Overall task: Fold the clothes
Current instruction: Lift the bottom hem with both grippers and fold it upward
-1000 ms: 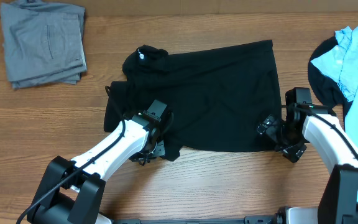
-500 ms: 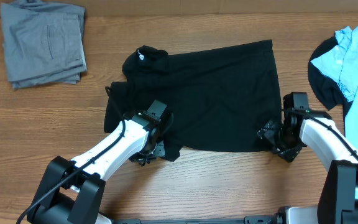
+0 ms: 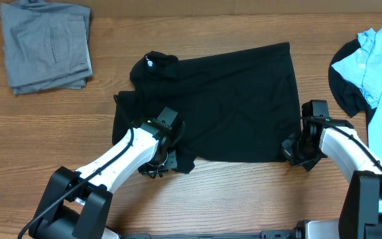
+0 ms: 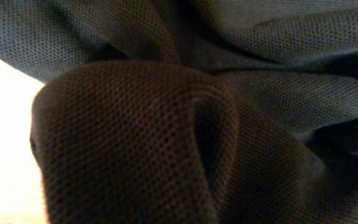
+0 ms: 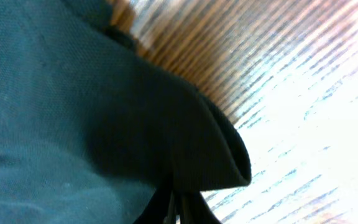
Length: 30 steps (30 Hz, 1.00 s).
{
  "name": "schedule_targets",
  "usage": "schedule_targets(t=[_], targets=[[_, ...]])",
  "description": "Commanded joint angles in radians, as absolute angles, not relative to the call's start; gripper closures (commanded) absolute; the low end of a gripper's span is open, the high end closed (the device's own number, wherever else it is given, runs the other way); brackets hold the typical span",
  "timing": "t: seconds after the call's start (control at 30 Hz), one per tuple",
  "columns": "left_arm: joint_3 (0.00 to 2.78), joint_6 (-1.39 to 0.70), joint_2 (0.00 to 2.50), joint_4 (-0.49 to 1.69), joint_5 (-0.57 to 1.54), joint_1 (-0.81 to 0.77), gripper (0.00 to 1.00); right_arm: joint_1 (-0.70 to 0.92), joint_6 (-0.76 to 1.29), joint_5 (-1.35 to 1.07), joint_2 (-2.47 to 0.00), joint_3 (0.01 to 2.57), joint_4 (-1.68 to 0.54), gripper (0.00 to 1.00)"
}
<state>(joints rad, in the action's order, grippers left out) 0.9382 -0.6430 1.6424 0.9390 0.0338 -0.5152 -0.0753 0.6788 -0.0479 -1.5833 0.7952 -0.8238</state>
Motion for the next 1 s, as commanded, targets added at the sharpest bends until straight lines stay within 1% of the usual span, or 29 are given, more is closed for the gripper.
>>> schedule_targets(t=[0.0, 0.13, 0.4, 0.5, 0.57, 0.6, 0.7, 0.97], targets=[[0.957, -0.597, 1.623, 0.946, 0.107, -0.511, 0.96, -0.074, 0.690, -0.046, -1.583, 0.791, -0.822, 0.96], [0.958, -0.598, 1.553, 1.003, 0.120, -0.511, 0.96, -0.074, 0.695, -0.046, -1.581, 0.794, -0.840, 0.96], [0.958, -0.624, 1.258, 1.132, 0.186, -0.549, 0.96, -0.074, 0.708, -0.046, -1.520, 0.818, -0.902, 0.96], [0.958, -0.635, 1.193, 1.171, 0.185, -0.564, 0.83, -0.074, 0.707, -0.045, -1.478, 0.839, -0.942, 0.96], [0.958, -0.635, 1.172, 1.191, 0.185, -0.564, 0.78, -0.074, 0.707, -0.045, -1.448, 0.848, -0.961, 0.96], [0.958, -0.635, 1.170, 1.197, 0.185, -0.564, 0.78, -0.074, 0.707, -0.045, -1.434, 0.850, -0.968, 0.96], [0.958, -0.635, 1.172, 1.211, 0.187, -0.564, 0.96, -0.074, 0.699, -0.044, -1.387, 0.852, -0.987, 0.96], [0.958, -0.636, 1.172, 1.204, 0.203, -0.590, 0.96, -0.074, 0.699, -0.024, -1.312, 0.852, -1.013, 0.96]])
